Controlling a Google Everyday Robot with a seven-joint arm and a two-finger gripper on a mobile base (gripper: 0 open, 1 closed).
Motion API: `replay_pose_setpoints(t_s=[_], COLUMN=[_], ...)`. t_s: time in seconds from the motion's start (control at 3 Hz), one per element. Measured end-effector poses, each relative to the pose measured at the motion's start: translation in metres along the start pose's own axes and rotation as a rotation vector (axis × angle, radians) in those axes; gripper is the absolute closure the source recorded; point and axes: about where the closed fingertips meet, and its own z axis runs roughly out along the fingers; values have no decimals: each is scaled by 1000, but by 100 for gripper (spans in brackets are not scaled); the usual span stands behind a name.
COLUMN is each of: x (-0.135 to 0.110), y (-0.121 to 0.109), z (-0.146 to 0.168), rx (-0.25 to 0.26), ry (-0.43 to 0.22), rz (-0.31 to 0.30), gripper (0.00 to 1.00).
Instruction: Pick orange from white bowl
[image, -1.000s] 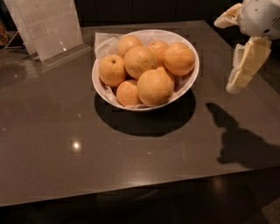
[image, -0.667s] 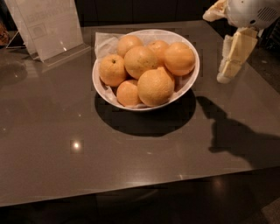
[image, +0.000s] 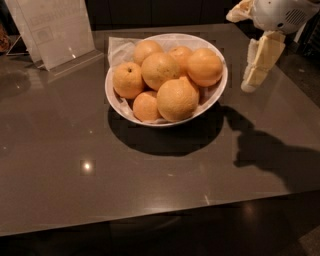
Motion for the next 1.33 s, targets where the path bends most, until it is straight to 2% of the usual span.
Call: replay_pose_setpoints(t_s=[0.33,0.67,1.0,1.33], x=[-13,-21,-22,-20], y=[-17,-24,-27,-30], z=[23,47,49,55], rx=[-28,-72,-65,-52], ry=[-39,-68,-71,-95], rz=[-48,-66,-65,-30], gripper=[0,0,0,0])
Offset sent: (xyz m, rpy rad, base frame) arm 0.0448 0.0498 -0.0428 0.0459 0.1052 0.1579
